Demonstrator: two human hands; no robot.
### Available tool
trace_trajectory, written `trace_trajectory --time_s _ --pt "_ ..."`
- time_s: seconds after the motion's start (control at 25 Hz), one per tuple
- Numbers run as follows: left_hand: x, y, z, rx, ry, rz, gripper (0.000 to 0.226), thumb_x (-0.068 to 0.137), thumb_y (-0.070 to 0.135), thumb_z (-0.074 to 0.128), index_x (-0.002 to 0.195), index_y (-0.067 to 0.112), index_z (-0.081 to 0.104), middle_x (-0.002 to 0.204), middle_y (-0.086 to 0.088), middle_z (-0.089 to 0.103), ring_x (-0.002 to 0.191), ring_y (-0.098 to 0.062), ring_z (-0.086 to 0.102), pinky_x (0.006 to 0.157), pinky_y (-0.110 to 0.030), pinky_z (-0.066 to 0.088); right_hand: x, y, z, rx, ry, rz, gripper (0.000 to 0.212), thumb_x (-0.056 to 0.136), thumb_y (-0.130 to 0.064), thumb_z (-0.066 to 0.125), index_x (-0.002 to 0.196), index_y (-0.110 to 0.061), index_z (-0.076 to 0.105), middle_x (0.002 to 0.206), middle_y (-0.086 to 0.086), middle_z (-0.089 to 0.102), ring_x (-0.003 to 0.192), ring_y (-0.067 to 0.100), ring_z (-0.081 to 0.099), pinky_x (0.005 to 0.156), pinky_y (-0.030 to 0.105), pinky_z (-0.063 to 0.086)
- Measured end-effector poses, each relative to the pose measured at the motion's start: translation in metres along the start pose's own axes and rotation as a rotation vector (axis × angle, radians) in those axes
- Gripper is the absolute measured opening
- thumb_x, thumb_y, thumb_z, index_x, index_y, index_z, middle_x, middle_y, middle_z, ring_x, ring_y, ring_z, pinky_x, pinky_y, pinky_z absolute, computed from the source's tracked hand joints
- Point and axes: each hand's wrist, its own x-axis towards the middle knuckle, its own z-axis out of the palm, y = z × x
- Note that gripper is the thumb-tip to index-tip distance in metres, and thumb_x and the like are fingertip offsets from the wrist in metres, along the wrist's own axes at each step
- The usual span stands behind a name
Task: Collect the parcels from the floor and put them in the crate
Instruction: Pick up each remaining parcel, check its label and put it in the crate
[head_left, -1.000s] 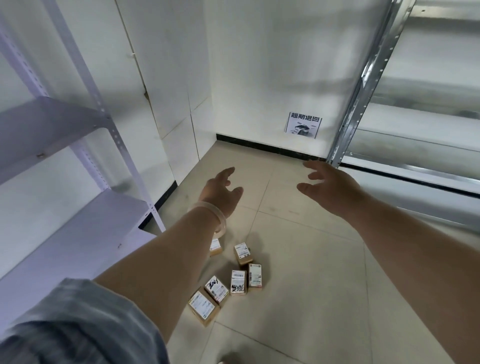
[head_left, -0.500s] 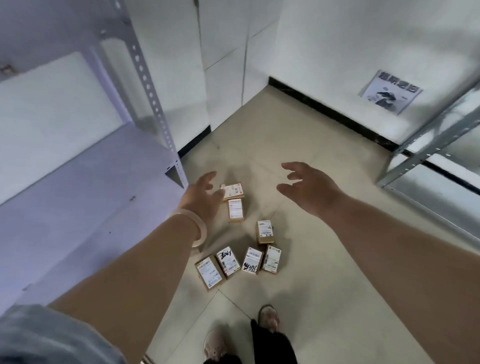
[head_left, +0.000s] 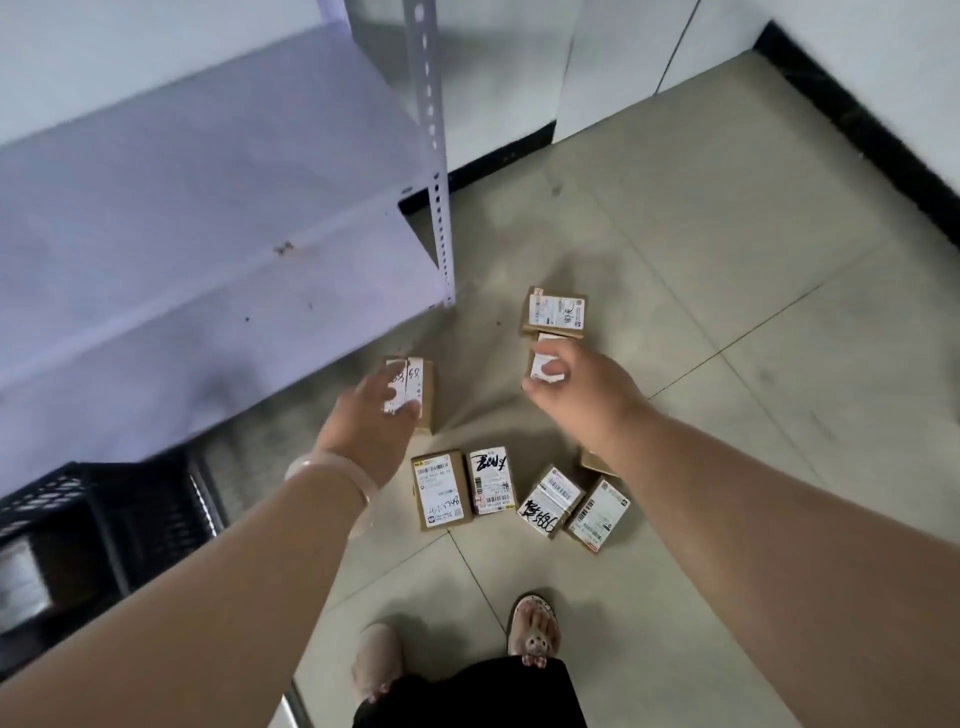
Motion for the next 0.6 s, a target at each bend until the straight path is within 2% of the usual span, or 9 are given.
trace_trajectory --time_s 0.12,0.24,0.32,0.4,0.52,0.6 --pt "0.019 -0.074 0.063 0.017 -0.098 -0.121 0.049 0.092 0.029 0.056 0.139 0.035 0.041 0.126 0.002 0.056 0.102 -0.015 0.056 0.094 -0.031 0.044 0.029 0.059 0.080 0.003 -0.117 0.031 0.047 0.089 -0.030 0.064 0.134 -0.027 0.050 0.126 -0.001 0.061 0.111 0.013 0.059 0.099 0.030 0.045" --pt "0.047 -0.134 0.109 0.017 -0.152 -0.196 0.052 0.092 0.034 0.055 0.140 0.040 0.037 0.128 0.002 0.055 0.111 -0.018 0.056 0.099 -0.035 0.044 0.053 0.110 0.159 0.080 -0.183 0.112 0.048 0.090 -0.024 0.062 0.136 -0.025 0.048 0.129 0.003 0.060 0.110 0.013 0.061 0.093 0.033 0.051" --pt "0.067 -0.178 0.139 0.029 -0.154 -0.227 0.052 0.093 0.032 0.054 0.141 0.040 0.036 0.130 0.003 0.053 0.111 -0.016 0.054 0.097 -0.028 0.042 0.075 0.135 0.210 0.084 -0.217 0.152 0.047 0.090 -0.022 0.061 0.135 -0.024 0.049 0.129 0.003 0.060 0.110 0.015 0.061 0.094 0.034 0.050" --pt "0.088 -0.215 0.164 0.001 -0.139 -0.265 0.052 0.093 0.032 0.054 0.141 0.040 0.036 0.131 0.003 0.051 0.102 -0.011 0.050 0.091 -0.024 0.040 0.103 0.152 0.250 0.081 -0.192 0.171 0.044 0.090 -0.020 0.060 0.134 -0.021 0.051 0.128 0.004 0.061 0.110 0.017 0.062 0.094 0.032 0.049" --pt "0.102 -0.263 0.199 -0.052 -0.105 -0.346 0.057 0.092 0.030 0.055 0.144 0.038 0.032 0.136 0.001 0.048 0.096 -0.011 0.046 0.093 -0.026 0.039 0.139 0.175 0.294 0.060 -0.142 0.214 0.042 0.091 -0.021 0.057 0.133 -0.021 0.052 0.128 0.002 0.062 0.111 0.020 0.062 0.095 0.029 0.046" --pt "0.109 -0.290 0.219 -0.114 -0.058 -0.391 0.060 0.092 0.029 0.056 0.146 0.036 0.029 0.138 0.000 0.047 0.102 -0.013 0.049 0.093 -0.026 0.037 0.154 0.187 0.320 0.074 -0.161 0.254 0.045 0.094 -0.022 0.053 0.138 -0.020 0.047 0.132 0.003 0.059 0.115 0.021 0.060 0.097 0.029 0.045"
